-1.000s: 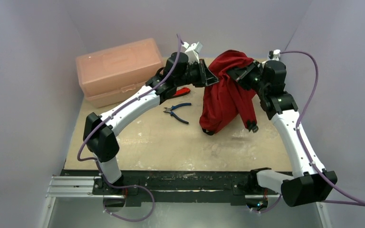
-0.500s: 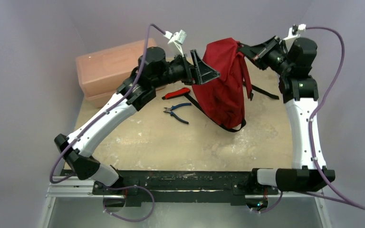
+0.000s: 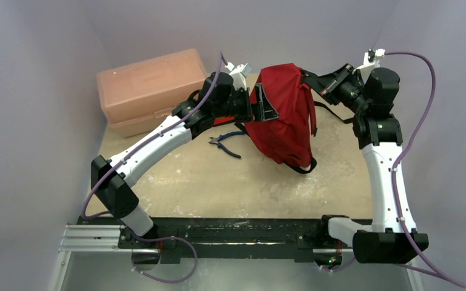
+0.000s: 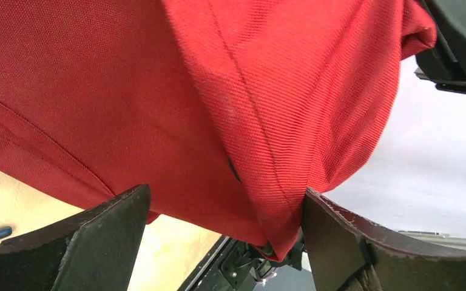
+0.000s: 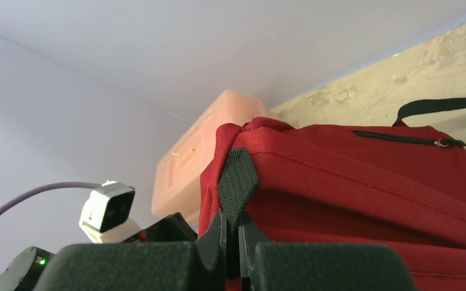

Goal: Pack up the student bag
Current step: Adjust the student bag at the center of the board.

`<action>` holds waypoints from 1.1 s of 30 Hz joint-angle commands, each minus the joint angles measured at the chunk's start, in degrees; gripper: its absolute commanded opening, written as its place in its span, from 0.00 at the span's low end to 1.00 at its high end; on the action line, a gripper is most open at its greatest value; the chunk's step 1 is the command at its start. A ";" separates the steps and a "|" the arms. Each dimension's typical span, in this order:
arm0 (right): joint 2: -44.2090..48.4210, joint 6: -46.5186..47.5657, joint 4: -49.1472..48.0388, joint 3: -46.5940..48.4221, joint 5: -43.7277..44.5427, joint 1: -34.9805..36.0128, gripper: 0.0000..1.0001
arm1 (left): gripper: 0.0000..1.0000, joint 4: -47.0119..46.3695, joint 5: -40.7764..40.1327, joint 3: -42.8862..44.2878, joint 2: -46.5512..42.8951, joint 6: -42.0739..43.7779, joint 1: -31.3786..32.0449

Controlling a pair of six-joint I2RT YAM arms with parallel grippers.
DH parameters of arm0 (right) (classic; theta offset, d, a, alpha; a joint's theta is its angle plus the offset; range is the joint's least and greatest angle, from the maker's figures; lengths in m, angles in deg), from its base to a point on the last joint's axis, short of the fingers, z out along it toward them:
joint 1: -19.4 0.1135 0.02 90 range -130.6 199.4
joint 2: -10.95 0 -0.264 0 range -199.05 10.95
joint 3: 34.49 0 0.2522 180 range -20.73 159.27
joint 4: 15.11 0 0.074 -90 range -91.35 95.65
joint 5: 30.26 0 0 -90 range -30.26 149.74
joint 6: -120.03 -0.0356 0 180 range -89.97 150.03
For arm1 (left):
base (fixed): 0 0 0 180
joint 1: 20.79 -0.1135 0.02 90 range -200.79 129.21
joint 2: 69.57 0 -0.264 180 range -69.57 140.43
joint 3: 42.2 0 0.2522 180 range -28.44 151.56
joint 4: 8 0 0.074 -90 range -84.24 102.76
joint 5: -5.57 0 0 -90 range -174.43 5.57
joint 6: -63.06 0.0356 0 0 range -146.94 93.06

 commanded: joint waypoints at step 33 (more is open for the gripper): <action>16.92 18.41 16.35 -5.15 32.54 -1.00 0.00 | 0.00 -4.56 17.98 10.68 5.25 -1.69 2.58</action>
